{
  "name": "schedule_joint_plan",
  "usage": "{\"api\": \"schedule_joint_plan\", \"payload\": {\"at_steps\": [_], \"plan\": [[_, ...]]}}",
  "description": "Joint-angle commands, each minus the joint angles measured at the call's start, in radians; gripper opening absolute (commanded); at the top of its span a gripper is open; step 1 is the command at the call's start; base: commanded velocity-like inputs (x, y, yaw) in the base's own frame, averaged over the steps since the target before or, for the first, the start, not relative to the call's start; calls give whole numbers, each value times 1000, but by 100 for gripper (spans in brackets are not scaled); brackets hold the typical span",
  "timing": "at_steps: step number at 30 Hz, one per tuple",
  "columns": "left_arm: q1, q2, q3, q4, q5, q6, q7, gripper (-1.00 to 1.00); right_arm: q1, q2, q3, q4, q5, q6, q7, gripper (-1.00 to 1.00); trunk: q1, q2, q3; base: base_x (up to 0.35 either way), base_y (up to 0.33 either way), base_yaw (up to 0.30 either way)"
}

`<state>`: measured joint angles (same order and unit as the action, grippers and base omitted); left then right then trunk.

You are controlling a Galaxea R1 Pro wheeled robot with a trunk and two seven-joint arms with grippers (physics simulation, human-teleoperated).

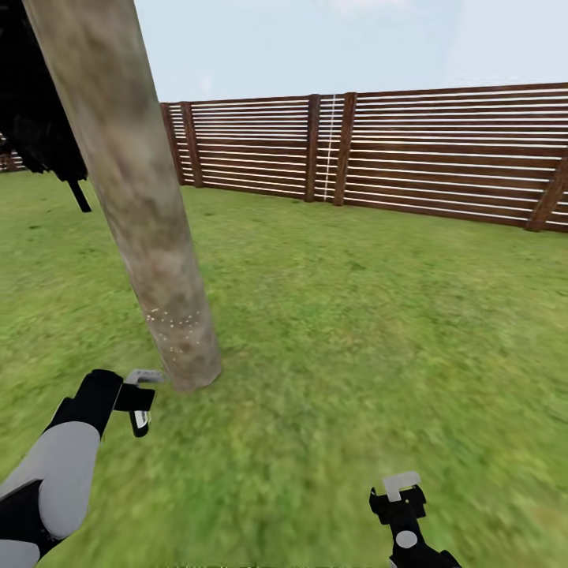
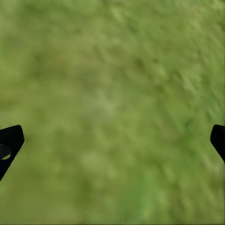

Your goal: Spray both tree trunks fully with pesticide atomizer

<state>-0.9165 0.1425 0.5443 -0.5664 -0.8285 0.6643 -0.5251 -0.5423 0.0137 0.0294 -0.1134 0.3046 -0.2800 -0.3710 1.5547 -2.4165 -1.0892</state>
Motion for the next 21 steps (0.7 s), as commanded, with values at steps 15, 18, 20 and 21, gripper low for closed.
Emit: {"api": "schedule_joint_plan", "payload": {"at_steps": [15,18,20,21], "plan": [[10,-12,15,21,65,-74,13,-100,-1,0,3,1,5,-1,-6,100,0,0,-1,72,-141,112],[15,-10,14,23,66,-85,37,-100,-1,0,3,2,5,-1,-6,100,0,0,-1,133,-243,0],[17,-11,12,28,73,-87,106,-100,-1,2,3,2,5,-1,-6,100,0,0,-1,133,-243,172],[17,-13,10,28,75,-87,112,-100,-1,3,3,1,5,-1,-6,100,0,0,-1,134,-246,268]]}}
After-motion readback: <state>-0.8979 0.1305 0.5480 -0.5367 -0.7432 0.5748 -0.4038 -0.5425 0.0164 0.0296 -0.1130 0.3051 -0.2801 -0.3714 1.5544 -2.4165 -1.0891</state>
